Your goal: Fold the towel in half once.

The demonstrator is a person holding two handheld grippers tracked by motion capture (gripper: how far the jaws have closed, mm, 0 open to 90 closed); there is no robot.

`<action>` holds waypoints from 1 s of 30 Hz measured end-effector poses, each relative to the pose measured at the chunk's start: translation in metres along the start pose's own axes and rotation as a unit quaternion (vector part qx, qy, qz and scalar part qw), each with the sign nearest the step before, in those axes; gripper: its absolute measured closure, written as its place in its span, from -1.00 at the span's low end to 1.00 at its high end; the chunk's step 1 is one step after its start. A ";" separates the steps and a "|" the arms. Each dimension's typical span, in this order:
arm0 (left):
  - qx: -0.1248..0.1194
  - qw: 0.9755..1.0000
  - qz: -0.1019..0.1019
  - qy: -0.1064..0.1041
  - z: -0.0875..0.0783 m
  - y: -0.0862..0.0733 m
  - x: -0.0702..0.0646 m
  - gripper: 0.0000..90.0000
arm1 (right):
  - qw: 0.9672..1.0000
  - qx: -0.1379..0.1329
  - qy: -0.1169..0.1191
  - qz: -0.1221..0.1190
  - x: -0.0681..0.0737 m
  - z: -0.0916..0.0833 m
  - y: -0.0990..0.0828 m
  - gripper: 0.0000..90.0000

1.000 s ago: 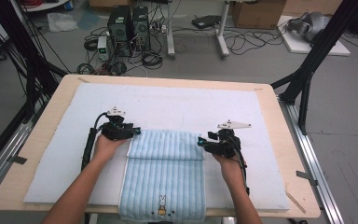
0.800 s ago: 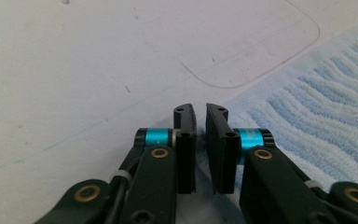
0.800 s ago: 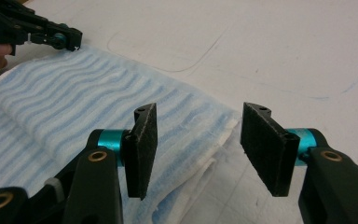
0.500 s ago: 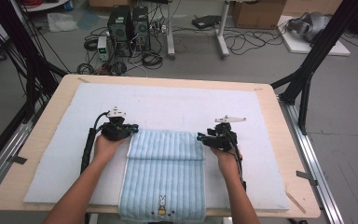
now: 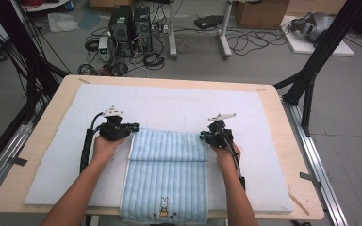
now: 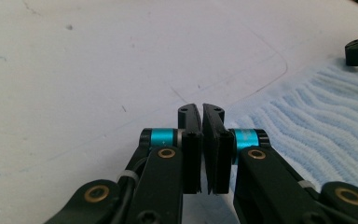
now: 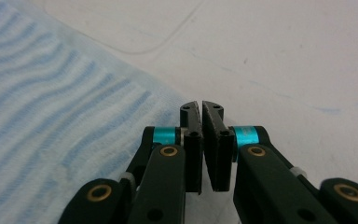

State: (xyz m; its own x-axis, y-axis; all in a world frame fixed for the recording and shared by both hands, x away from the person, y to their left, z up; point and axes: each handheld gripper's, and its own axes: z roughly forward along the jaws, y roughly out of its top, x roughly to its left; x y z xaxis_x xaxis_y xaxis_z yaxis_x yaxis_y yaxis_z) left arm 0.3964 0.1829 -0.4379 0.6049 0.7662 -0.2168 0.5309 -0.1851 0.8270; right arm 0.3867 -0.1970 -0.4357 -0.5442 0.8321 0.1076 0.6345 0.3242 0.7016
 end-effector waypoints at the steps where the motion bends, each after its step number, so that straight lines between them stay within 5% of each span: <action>1: -0.008 1.000 -0.003 -0.004 -0.003 0.001 0.000 0.91 | 1.000 -0.008 0.003 -0.002 0.000 -0.002 0.001 0.93; 15: -0.053 0.997 -0.012 -0.052 -0.036 0.003 -0.006 0.91 | 0.996 -0.076 0.036 -0.027 0.014 -0.045 0.002 0.94; 30: -0.065 0.994 -0.003 -0.093 -0.068 -0.008 -0.023 0.91 | 0.989 -0.115 0.074 -0.046 0.038 -0.087 -0.020 0.94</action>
State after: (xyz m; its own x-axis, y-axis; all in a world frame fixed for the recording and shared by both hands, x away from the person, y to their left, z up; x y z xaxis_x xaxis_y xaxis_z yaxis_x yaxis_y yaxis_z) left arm 0.3382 0.2089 -0.4045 0.7074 0.6379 -0.3043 0.4612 -0.0905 0.8827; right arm 0.3053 -0.2112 -0.3846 -0.6788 0.7234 0.1259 0.4457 0.2696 0.8536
